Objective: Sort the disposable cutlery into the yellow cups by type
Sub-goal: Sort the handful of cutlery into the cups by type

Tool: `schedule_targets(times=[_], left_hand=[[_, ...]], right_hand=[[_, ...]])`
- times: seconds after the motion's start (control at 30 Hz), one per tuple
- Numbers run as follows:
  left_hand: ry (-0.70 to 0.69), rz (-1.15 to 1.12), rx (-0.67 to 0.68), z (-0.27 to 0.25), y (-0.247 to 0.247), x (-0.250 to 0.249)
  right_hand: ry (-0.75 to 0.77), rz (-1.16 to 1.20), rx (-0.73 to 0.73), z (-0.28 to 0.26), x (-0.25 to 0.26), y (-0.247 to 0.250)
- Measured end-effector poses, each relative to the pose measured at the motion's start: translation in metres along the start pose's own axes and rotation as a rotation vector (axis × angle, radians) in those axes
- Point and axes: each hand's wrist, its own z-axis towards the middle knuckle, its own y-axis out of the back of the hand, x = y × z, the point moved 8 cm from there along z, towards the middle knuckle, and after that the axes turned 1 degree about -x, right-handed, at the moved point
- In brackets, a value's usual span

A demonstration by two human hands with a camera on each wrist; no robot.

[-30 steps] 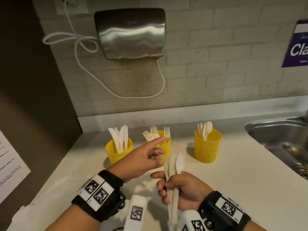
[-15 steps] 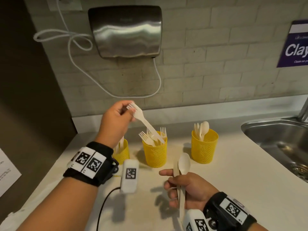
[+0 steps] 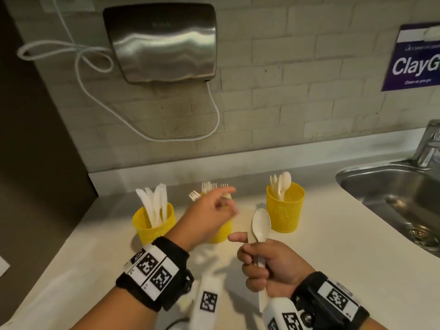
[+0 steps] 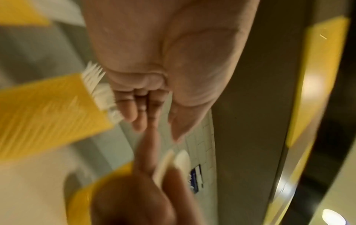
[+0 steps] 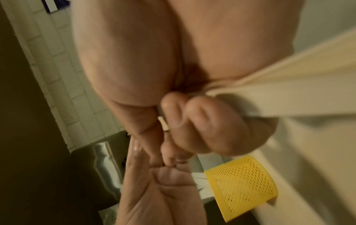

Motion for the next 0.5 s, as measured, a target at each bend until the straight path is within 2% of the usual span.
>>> schedule_targets(times=[0.03, 0.07, 0.1, 0.17, 0.23, 0.33, 0.43, 0.5], left_hand=[[0.048, -0.092, 0.119, -0.011, -0.016, 0.005], [0.057, -0.109, 0.182, -0.019, -0.025, 0.007], [0.051, -0.106, 0.186, -0.024, -0.024, 0.009], [0.040, -0.133, 0.109, -0.029, -0.008, 0.009], [-0.010, -0.104, -0.039, -0.030, 0.026, 0.004], [-0.109, -0.054, -0.378, -0.037, 0.102, -0.012], [-0.200, 0.244, -0.656, -0.050, 0.168, -0.035], [-0.194, 0.414, -0.746, -0.051, 0.192, -0.039]], right_hand=[[-0.001, -0.009, 0.041, 0.003, -0.002, -0.005], [-0.009, -0.015, 0.078, 0.005, -0.005, -0.010], [-0.011, -0.031, 0.088, 0.008, -0.008, -0.014], [0.006, -0.102, 0.041, 0.013, -0.009, -0.019], [0.101, -0.228, -0.098, 0.017, 0.008, -0.012], [0.446, -0.373, -0.345, 0.008, 0.078, 0.002], [0.722, -0.230, -0.459, -0.016, 0.152, 0.011], [0.834, -0.167, -0.502, -0.031, 0.188, 0.017]])
